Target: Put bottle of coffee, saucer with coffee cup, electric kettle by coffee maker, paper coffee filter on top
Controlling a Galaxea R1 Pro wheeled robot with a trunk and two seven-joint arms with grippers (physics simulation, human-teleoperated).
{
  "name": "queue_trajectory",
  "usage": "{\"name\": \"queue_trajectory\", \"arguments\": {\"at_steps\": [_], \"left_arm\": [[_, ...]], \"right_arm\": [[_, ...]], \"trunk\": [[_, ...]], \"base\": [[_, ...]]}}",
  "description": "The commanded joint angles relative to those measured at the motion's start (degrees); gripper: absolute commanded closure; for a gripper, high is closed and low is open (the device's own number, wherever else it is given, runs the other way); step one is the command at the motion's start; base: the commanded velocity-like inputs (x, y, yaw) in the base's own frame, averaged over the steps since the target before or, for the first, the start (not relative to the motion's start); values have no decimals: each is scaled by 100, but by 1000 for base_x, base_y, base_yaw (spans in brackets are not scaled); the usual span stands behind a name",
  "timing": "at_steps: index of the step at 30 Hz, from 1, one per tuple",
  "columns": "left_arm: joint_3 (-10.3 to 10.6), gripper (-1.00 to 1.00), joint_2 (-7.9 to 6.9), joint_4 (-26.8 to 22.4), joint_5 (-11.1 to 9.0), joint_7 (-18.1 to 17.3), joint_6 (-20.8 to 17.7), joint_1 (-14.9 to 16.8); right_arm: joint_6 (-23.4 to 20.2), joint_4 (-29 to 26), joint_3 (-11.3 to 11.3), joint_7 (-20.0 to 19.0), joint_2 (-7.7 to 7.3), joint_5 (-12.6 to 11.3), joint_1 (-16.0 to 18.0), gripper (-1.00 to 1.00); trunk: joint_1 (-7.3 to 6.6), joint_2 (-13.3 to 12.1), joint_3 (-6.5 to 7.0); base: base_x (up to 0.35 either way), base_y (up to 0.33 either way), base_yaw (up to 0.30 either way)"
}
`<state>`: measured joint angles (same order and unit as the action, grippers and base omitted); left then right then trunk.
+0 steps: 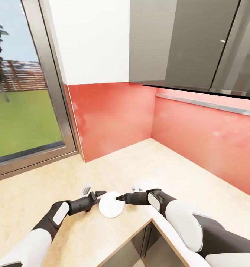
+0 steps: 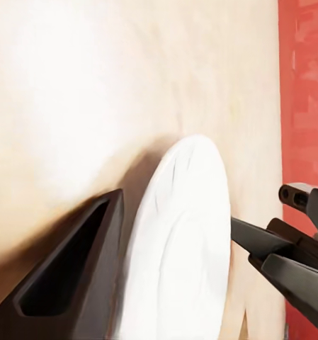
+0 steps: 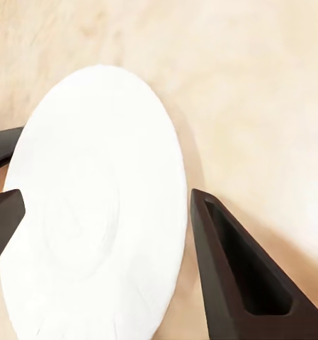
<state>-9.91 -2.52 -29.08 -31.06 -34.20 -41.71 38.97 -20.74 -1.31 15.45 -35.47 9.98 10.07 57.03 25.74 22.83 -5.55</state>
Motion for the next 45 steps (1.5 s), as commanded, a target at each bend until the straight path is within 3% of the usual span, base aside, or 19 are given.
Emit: {"name": "queue_trajectory", "arguments": {"at_steps": [1, 11, 14, 18, 45], "left_arm": [[-2, -100, 1, 163, 187, -1, 31, -3], [-2, -100, -5, 182, 188, -6, -1, -27], [4, -100, -15, 142, 182, -8, -421, -38], [6, -100, -14, 98, 173, -15, -553, -111], [8, -100, -47, 87, 171, -17, -602, -142]], "right_arm": [[-50, -10, -7, -13, 2, 83, 1, -100], [-53, -10, -7, -13, 2, 83, 1, -100], [-53, -15, -7, -13, 2, 83, 1, -100], [-53, -14, -7, -13, 2, 83, 1, -100], [-62, -10, -7, -30, 2, 91, 1, -100]], "trunk": [[5, 9, -15], [5, 9, -15], [5, 9, -15], [5, 9, -15], [5, 9, -15]], "base": [[0, 0, 0], [0, 0, 0], [0, 0, 0], [0, 0, 0], [0, 0, 0]]}}
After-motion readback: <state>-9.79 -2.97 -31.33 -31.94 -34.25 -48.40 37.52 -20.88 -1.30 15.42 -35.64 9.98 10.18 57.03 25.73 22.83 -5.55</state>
